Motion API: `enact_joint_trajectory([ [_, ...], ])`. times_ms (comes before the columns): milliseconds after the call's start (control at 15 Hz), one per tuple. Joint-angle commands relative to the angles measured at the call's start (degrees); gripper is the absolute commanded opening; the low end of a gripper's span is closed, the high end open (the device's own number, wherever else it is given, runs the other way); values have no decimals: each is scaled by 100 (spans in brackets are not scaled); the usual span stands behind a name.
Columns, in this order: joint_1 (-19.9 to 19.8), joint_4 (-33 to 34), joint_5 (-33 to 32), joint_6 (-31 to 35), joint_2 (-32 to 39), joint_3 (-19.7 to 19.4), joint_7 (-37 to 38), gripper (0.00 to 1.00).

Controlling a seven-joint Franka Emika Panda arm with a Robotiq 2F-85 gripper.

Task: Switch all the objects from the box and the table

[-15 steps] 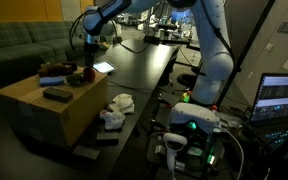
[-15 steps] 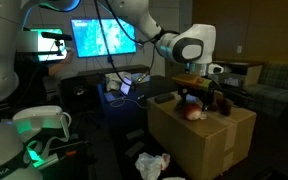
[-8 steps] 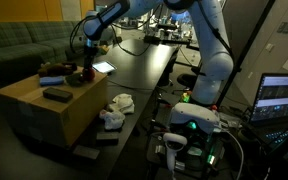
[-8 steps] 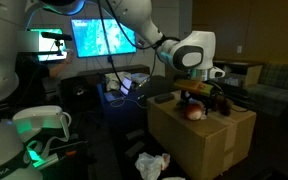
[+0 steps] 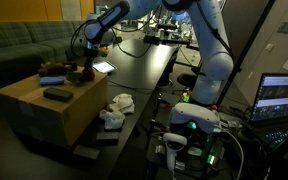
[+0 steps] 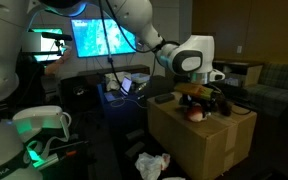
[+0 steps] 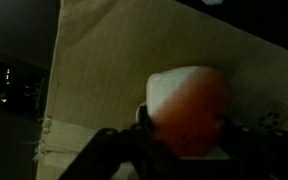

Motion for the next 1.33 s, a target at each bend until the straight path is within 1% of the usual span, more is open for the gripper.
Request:
enact_joint_trajectory([
  [0, -238, 39, 0, -386, -149, 60, -295, 31],
  [200, -380, 19, 71, -730, -336, 46, -541, 10],
  [267, -434, -29, 89, -836, -435, 30, -623, 7],
  [467, -566, -172, 138, -879, -686, -42, -786, 9],
  [533, -614, -194, 176, -898, -753, -49, -851, 7],
  [600, -659, -236, 209, -892, -833, -66, -907, 9],
  [867, -864, -519, 311, -843, -1232, -230, -1128, 9],
  [1267, -1193, -1172, 356, -699, -1812, -778, -1567, 9],
])
